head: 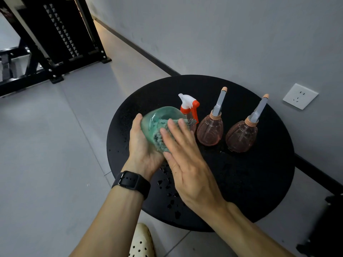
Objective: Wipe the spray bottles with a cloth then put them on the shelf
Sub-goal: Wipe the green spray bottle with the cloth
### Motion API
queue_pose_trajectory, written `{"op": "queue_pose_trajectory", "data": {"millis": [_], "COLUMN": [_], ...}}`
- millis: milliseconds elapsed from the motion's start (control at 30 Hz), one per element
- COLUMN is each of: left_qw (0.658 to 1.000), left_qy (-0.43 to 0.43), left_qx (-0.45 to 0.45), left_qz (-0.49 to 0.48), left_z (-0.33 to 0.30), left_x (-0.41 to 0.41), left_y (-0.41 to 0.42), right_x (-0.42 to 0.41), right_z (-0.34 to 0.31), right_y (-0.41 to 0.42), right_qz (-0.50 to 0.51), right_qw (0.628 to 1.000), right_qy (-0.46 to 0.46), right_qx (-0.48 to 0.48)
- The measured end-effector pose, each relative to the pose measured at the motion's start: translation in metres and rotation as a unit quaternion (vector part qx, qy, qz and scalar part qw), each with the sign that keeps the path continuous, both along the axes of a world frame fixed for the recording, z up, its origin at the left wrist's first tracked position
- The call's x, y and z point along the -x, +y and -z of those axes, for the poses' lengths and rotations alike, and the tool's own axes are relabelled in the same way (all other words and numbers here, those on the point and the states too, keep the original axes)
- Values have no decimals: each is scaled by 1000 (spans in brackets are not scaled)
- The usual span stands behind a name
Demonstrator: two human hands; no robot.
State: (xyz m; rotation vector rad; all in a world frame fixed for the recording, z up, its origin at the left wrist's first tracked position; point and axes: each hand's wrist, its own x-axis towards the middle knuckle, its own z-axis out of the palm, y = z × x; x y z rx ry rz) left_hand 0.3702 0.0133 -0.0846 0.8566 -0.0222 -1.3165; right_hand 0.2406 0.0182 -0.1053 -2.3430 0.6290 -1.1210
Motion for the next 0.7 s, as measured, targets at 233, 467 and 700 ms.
{"op": "queue_pose_trajectory", "data": {"millis": [233, 467, 700], "left_qw": [999, 998, 999], "left_qy": [-43, -54, -51], "left_qx": [-5, 2, -1], "left_qz": [8, 6, -2], "left_z": [1, 4, 2], "left_x": [0, 0, -3], "left_y": [-2, -3, -2], "right_x": [3, -6, -1], "right_z": [-11, -19, -6], "right_y": [-13, -13, -3], "right_qz": [47, 51, -9], "right_qw": [994, 996, 1000], "right_qy": [-35, -37, 0], "right_qx": [-89, -59, 20]}}
